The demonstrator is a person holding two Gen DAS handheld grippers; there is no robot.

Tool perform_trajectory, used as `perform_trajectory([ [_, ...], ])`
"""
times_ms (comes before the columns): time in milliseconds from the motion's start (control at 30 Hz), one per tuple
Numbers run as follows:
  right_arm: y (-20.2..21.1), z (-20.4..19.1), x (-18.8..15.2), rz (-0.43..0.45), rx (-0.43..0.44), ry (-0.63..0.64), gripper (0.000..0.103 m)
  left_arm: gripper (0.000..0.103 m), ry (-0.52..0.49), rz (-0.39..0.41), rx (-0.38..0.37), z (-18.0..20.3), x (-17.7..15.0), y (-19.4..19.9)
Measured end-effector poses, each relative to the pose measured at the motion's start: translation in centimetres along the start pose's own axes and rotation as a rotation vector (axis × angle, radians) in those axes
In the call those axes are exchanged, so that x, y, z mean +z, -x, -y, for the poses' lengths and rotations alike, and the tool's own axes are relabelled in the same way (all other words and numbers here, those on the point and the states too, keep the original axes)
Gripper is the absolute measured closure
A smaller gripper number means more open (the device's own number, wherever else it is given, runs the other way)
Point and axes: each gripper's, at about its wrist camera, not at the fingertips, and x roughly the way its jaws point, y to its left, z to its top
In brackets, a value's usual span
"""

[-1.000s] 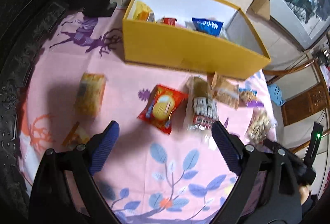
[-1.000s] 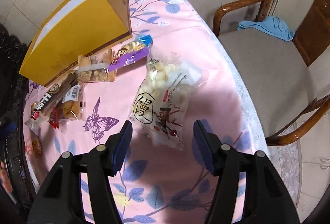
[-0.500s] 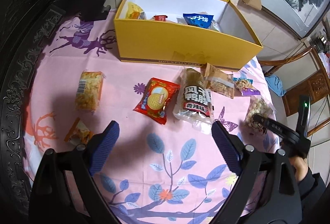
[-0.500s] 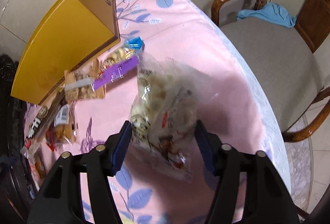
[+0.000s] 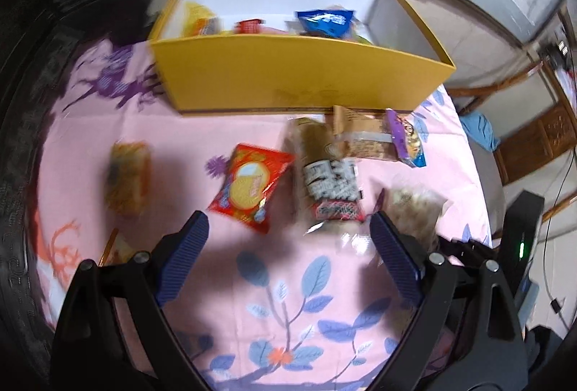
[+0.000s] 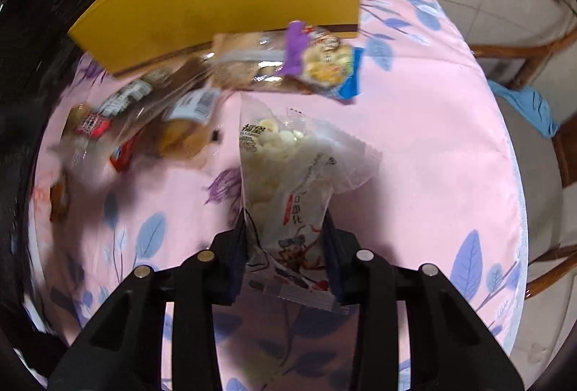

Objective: Organize snacks
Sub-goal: 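Grasp the clear white-candy bag with right tool while left tool grasps the duck-neck pack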

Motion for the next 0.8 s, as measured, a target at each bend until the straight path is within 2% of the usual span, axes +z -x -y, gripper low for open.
perform_trajectory([
  [100,-0.1,0.1,0.0,-0.004,-0.003,0.006,0.065,0.011,-0.042,-0.024,0.008,1.9,1.9,-2.0],
  [233,-0.2,0.2,0.2,-0.016,0.002,0.000,0.065,0.011,-0.115,-0.082,0.061,3.6,3.5,-5.2],
  [400,-0.1,0.2,-0.4,-0.016,0.008,-0.014,0.063,0.011,-0.108,-0.150,0.088,3.3,3.8,-7.9],
  [533,-0.7,0.6,0.3,-0.021,0.008,-0.015,0.063,0.011,-0.090,-0.162,0.091,2.7,3.5,-9.1],
  [567,-0.7,0.5,0.4,-0.022,0.007,-0.014,0.063,0.013,-0.086,-0.149,0.087,2.6,3.4,-9.1],
  [667,-0.9,0.6,0.6,-0.024,0.005,-0.012,0.062,0.032,-0.079,-0.136,0.055,2.2,3.6,-9.4],
  [800,-1.0,0.5,0.7,-0.027,-0.001,-0.010,0.062,0.038,-0.094,-0.153,0.041,2.2,3.6,-9.9],
])
